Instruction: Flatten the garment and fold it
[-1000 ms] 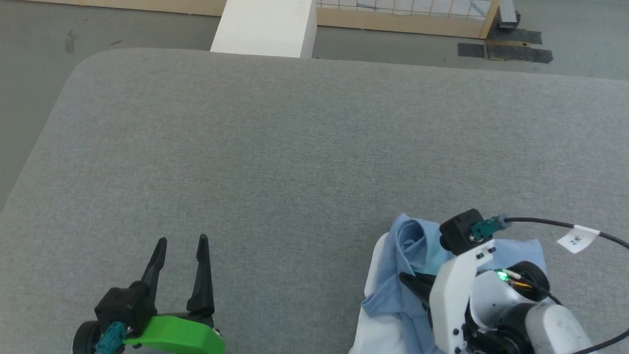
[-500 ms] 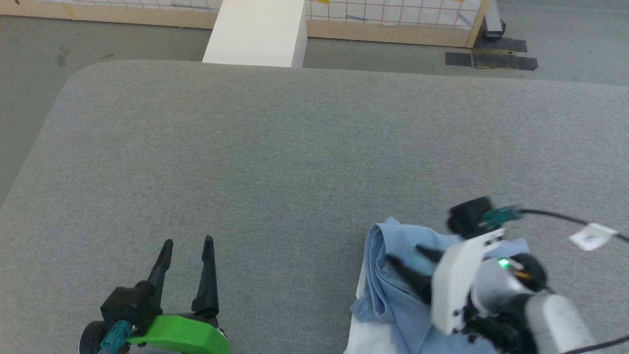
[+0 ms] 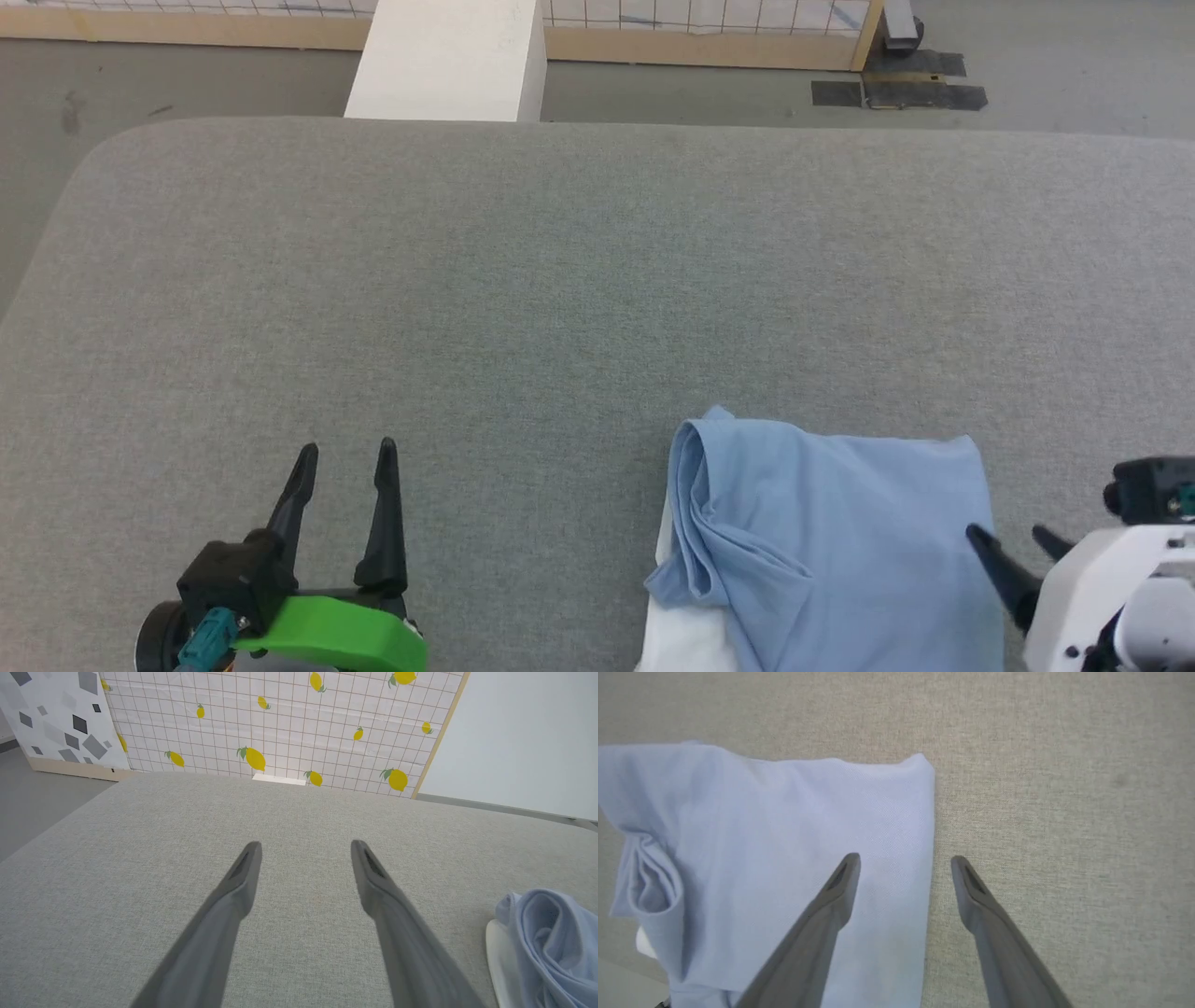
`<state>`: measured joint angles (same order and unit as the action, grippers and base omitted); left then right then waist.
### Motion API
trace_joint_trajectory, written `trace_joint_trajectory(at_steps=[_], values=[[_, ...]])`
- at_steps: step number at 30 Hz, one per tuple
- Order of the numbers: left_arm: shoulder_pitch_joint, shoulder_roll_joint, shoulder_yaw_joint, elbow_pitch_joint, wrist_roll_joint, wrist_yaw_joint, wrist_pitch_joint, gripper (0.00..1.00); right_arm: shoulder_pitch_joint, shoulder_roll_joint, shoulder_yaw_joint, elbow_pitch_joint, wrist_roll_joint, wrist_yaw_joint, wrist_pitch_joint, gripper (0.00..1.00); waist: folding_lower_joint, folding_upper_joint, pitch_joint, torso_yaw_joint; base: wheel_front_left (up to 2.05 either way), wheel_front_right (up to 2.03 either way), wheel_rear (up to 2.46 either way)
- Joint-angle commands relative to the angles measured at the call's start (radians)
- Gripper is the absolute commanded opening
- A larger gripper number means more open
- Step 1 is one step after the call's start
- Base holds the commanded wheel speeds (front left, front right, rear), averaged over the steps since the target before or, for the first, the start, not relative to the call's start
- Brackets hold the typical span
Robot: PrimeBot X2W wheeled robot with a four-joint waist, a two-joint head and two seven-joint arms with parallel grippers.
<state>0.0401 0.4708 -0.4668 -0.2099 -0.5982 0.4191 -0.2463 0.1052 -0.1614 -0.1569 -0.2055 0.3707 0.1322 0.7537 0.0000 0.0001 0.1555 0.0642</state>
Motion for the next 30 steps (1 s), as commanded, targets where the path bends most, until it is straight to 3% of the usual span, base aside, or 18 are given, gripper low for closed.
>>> trace_joint_trajectory(at_steps=[1,9,10,11,21,24,30], values=[[-0.011,0.006,-0.001,-0.004,0.008,0.005,0.004,1.0,0.004,0.009,0.002,0.019,-0.009,-0.002,-0.015,1.0,0.0,-0.0001,0.003,0.0,0.0,0.0,0.0],[-0.032,0.03,-0.009,-0.026,0.02,0.007,0.038,1.0,-0.048,0.04,0.019,0.248,-0.048,-0.002,-0.098,1.0,0.0,-0.0001,0.007,0.027,0.0,0.0,0.0],[-0.035,0.031,-0.012,-0.028,0.022,0.008,0.041,1.0,-0.055,0.044,0.024,0.273,-0.047,-0.002,-0.1,0.34,0.0,-0.0001,0.006,0.03,0.0,0.0,0.0],[-0.036,0.031,-0.013,-0.029,0.023,0.008,0.043,1.0,-0.059,0.05,0.024,0.285,-0.044,-0.002,-0.101,0.0,0.0,-0.0001,0.005,0.031,0.0,0.0,0.0],[-0.046,0.027,-0.014,-0.04,0.028,0.014,0.039,1.0,-0.122,0.052,0.059,0.292,-0.052,-0.002,-0.162,0.0,0.0,-0.0001,-0.019,0.002,0.0,0.0,0.0],[-0.057,0.029,-0.014,-0.044,0.033,0.012,0.038,1.0,-0.178,0.031,0.076,0.295,-0.067,-0.002,-0.176,0.0,0.0,-0.0001,-0.018,-0.022,0.0,0.0,0.0],[-0.083,0.035,-0.013,-0.046,0.039,0.011,0.045,1.0,-0.316,-0.074,0.115,0.348,-0.087,-0.002,-0.151,0.0,0.0,-0.0001,-0.007,-0.095,0.0,0.0,0.0]])
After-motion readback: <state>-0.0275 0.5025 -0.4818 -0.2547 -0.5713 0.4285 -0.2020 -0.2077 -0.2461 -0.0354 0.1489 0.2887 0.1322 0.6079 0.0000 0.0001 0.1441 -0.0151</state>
